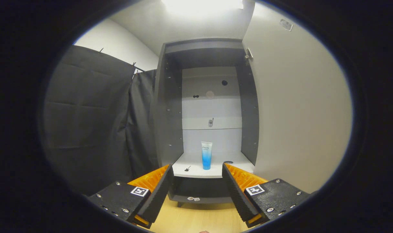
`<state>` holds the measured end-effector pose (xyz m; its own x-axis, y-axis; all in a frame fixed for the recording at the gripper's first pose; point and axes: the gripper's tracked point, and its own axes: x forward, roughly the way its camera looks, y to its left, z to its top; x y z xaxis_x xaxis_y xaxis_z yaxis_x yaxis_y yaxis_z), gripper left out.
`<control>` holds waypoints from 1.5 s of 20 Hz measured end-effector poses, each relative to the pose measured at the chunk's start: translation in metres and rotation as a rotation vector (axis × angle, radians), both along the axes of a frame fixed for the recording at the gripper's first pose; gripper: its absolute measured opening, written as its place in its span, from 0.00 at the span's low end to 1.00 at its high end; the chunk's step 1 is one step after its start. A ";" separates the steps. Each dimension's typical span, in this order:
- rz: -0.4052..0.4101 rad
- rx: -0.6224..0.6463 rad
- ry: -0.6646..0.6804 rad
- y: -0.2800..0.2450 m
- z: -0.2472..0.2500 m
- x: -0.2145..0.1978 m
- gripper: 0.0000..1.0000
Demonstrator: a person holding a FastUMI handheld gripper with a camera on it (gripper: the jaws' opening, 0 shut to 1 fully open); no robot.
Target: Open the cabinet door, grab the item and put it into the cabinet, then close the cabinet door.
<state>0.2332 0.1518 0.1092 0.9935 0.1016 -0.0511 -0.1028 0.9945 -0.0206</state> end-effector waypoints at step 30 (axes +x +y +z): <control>-0.338 0.030 -0.056 -0.213 0.040 -0.202 0.93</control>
<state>0.0311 -0.0617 0.1494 0.9725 -0.2328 0.0025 0.2327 0.9725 0.0127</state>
